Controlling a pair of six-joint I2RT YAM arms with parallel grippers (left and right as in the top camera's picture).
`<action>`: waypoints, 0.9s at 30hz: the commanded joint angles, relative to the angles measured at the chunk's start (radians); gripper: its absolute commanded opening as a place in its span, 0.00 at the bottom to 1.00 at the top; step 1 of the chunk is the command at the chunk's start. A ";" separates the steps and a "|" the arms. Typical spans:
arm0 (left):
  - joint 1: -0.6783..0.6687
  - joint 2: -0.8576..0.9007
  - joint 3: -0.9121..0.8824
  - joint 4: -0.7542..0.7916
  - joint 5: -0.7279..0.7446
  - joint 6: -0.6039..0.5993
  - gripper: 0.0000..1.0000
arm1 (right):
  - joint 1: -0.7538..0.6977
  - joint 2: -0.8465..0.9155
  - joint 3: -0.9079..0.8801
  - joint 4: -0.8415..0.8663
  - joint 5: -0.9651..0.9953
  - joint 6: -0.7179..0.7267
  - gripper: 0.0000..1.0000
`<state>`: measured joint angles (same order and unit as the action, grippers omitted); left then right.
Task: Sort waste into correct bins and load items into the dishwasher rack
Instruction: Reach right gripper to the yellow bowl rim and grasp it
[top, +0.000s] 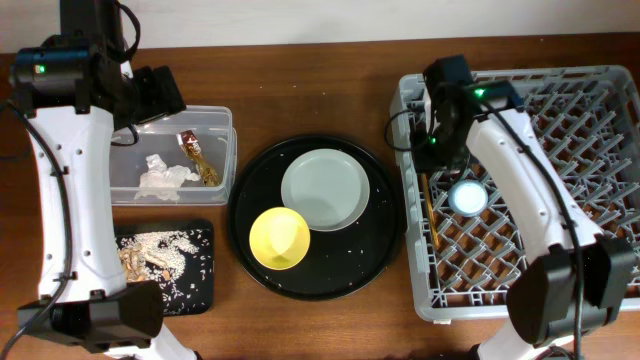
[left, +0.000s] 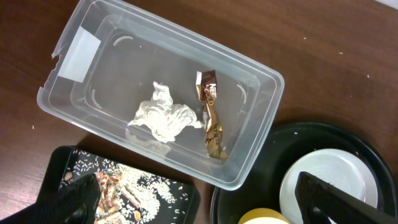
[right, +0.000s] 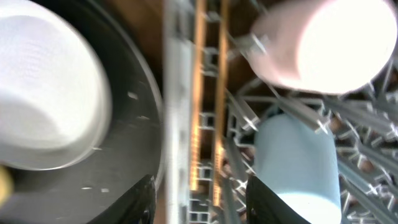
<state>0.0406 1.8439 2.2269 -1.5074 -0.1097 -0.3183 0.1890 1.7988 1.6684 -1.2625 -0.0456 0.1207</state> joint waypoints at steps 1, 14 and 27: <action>0.003 0.002 -0.001 -0.001 -0.011 -0.007 1.00 | -0.003 -0.021 0.075 -0.045 -0.388 -0.145 0.46; 0.003 0.002 -0.001 -0.001 -0.011 -0.007 1.00 | 0.413 -0.021 0.073 0.079 -0.394 -0.023 0.46; 0.003 0.002 -0.001 -0.001 -0.011 -0.007 1.00 | 0.566 0.031 0.069 0.176 -0.118 0.125 0.46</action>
<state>0.0406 1.8439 2.2269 -1.5074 -0.1093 -0.3183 0.7467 1.7988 1.7271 -1.0908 -0.2386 0.2329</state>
